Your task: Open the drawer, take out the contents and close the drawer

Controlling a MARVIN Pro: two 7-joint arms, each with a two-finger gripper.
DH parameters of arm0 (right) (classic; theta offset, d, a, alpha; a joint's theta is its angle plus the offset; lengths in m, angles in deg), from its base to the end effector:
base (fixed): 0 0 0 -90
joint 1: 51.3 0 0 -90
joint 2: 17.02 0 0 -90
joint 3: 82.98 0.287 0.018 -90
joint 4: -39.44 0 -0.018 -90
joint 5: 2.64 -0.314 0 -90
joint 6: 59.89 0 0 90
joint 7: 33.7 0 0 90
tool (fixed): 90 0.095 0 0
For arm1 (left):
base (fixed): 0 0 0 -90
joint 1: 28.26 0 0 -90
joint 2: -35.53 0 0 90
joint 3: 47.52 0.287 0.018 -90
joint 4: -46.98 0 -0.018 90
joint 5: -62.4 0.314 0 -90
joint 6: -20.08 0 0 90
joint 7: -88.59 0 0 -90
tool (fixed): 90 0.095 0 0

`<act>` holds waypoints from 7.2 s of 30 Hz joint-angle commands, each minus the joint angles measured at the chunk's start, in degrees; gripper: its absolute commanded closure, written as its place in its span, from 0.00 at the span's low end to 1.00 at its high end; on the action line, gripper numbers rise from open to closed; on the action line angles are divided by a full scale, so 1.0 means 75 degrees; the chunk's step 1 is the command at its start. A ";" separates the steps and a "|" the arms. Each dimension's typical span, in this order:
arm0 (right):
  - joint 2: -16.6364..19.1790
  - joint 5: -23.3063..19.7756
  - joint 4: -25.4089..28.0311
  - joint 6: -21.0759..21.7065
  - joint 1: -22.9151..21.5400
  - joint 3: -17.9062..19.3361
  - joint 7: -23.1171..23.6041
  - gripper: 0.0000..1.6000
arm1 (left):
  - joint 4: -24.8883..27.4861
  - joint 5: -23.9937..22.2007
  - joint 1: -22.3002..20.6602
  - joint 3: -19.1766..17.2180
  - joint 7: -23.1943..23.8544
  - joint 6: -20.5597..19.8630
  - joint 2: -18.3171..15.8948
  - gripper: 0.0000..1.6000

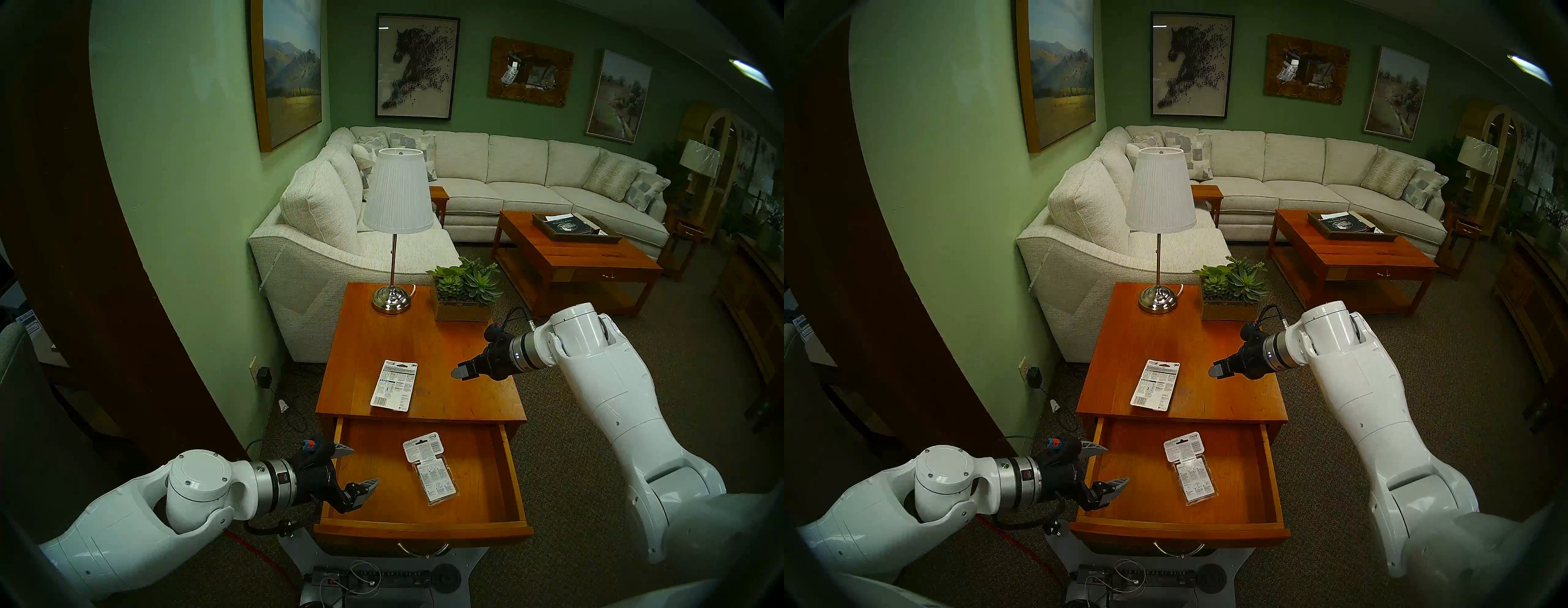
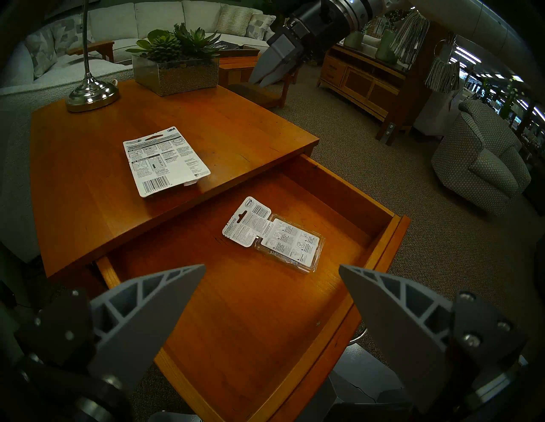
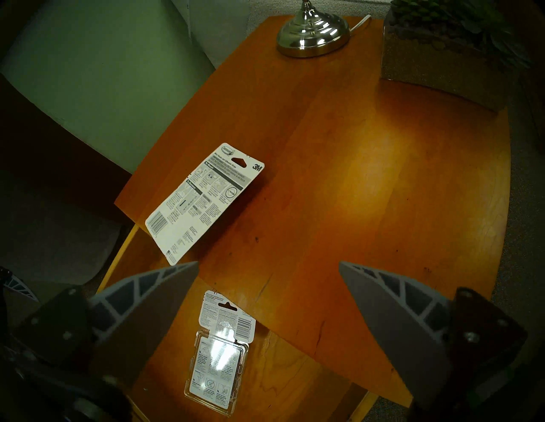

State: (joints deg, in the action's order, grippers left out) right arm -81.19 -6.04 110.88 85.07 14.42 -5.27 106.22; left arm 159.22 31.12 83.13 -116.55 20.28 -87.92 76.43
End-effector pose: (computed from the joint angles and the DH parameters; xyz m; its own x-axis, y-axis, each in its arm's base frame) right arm 0.4735 -0.0704 -0.3078 0.7863 0.2769 0.5523 0.4867 -0.8282 -0.2777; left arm 0.2408 -0.0003 -0.3535 0.4826 -0.3501 0.8028 -0.7576 -0.6268 0.1820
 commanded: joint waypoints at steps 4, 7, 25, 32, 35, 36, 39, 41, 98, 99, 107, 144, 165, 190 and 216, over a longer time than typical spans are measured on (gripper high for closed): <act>0.0495 -0.0482 0.1170 0.0005 0.0909 -0.0040 0.0593 0.00 | 0.0188 -0.0008 -0.0073 -0.0090 0.0004 0.0081 -0.0008 0.00; 0.0588 -0.0604 0.1429 0.0005 0.1241 -0.0072 0.0559 0.00 | 0.0187 -0.0008 -0.0074 -0.0089 0.0005 0.0079 -0.0007 0.00; 0.0671 -0.1178 0.1861 0.0005 0.2181 -0.0309 0.0077 0.00 | 0.0199 -0.0009 -0.0060 -0.0100 -0.0001 0.0090 -0.0013 0.00; 0.0411 -0.1065 0.1001 0.0005 0.1808 -0.0640 -0.0016 0.00 | 0.0199 -0.0009 -0.0061 -0.0100 0.0000 0.0090 -0.0012 0.00; 0.0289 -0.1013 0.0545 -0.0027 0.1563 -0.0786 -0.0071 0.00 | 0.0196 -0.0009 -0.0064 -0.0097 0.0002 0.0087 -0.0011 0.00; 0.0242 -0.0994 0.0357 -0.0078 0.1474 -0.0839 -0.0092 0.00 | 0.0194 -0.0009 -0.0065 -0.0096 0.0002 0.0086 -0.0010 0.00; 0.0126 -0.0973 -0.0103 -0.0199 0.1273 -0.0945 -0.0126 0.00 | 0.0191 -0.0008 -0.0069 -0.0094 0.0004 0.0083 -0.0009 0.00; 0.0085 -0.0961 -0.0329 -0.0273 0.1178 -0.0986 -0.0118 0.00 | 0.0189 -0.0008 -0.0071 -0.0093 0.0005 0.0081 -0.0008 0.00; -0.0887 -0.0070 -0.3492 -0.1468 -0.0204 -0.2174 0.0291 0.00 | 0.0195 -0.0008 -0.0064 -0.0098 0.0003 0.0086 -0.0010 0.00; -0.0887 -0.0070 -0.3492 -0.1468 -0.0204 -0.2174 0.0291 0.00 | 0.0195 -0.0008 -0.0064 -0.0098 0.0003 0.0086 -0.0010 0.00; -0.0964 -0.0011 -0.3665 -0.1515 -0.0207 -0.2169 0.0297 0.47 | 0.0197 -0.0008 -0.0062 -0.0099 0.0002 0.0087 -0.0011 0.00; 0.0675 -0.0418 -0.0653 -0.0617 0.0502 -0.1894 0.1283 1.00 | 0.0172 -0.0005 -0.0084 -0.0083 0.0010 0.0068 0.0002 0.00; 0.1974 -0.1578 0.1304 0.0005 0.0517 -0.0976 0.0738 1.00 | 0.0174 -0.0005 -0.0083 -0.0084 0.0012 0.0070 0.0002 0.00; 0.0078 -0.1775 -0.0802 -0.0167 -0.1131 -0.0466 -0.0136 1.00 | 0.0152 -0.0003 -0.0094 -0.0074 0.0015 0.0058 0.0013 0.00; -0.1260 -0.1773 -0.4141 -0.0613 -0.2371 0.0139 -0.1348 1.00 | 0.0139 -0.0002 -0.0098 -0.0071 0.0019 0.0053 0.0023 0.00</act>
State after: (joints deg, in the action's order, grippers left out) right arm -88.04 -19.05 83.41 81.51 2.29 -6.02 97.93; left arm 159.10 31.13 83.12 -116.56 20.34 -87.95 76.57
